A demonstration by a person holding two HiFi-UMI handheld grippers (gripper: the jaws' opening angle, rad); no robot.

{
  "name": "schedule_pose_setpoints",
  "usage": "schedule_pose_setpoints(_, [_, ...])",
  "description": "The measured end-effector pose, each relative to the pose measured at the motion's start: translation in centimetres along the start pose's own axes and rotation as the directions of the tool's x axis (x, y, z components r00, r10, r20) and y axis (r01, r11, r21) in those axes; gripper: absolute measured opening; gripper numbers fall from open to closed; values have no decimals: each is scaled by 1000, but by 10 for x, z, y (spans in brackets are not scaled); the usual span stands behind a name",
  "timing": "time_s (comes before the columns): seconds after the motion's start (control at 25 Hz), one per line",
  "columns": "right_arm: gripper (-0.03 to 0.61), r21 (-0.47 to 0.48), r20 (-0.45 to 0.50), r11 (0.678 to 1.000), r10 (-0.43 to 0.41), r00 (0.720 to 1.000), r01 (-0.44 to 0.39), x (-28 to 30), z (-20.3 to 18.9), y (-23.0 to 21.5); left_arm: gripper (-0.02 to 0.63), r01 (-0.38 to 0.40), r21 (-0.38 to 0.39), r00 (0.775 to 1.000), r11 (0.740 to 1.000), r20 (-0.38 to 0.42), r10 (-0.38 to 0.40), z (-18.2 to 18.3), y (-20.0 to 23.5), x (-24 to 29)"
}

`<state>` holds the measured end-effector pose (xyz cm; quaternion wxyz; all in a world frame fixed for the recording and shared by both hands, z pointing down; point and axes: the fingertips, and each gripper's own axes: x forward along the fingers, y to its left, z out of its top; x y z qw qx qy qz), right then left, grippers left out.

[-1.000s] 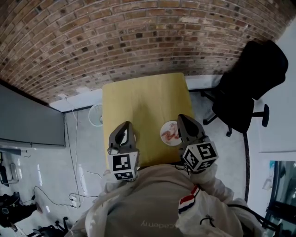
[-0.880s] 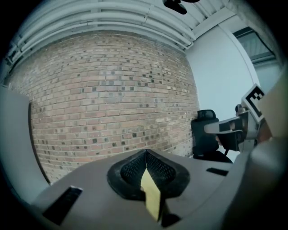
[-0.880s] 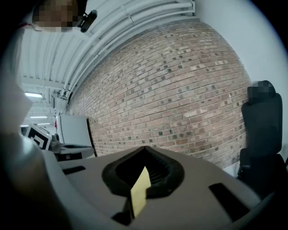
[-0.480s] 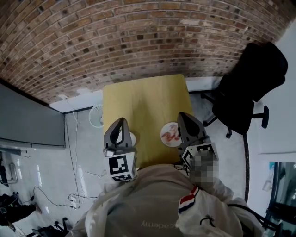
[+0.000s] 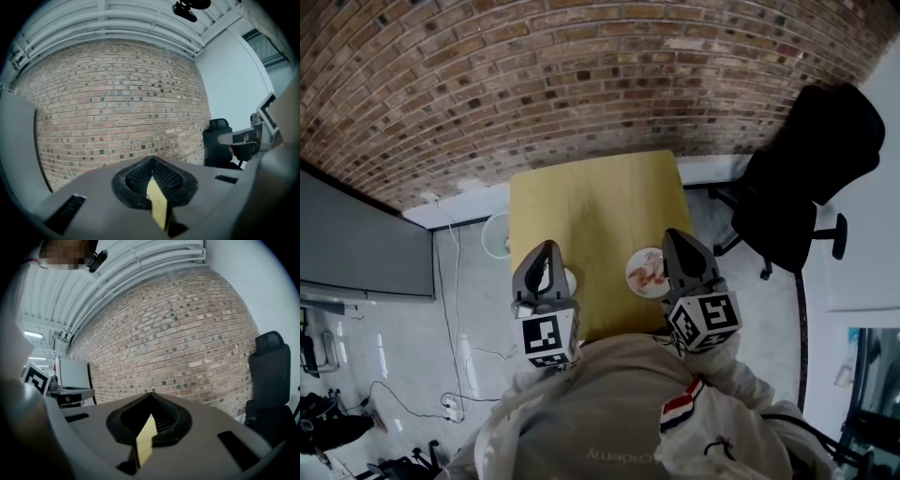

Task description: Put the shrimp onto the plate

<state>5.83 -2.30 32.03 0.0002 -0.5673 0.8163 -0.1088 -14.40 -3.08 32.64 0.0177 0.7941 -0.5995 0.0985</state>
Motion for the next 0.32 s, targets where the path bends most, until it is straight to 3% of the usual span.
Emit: schedule_pose_setpoints(0.32, [23, 2, -3, 1000, 1, 1000, -1, -2, -1, -1, 12, -3, 0, 1000, 1000, 4, 3, -1, -1, -1])
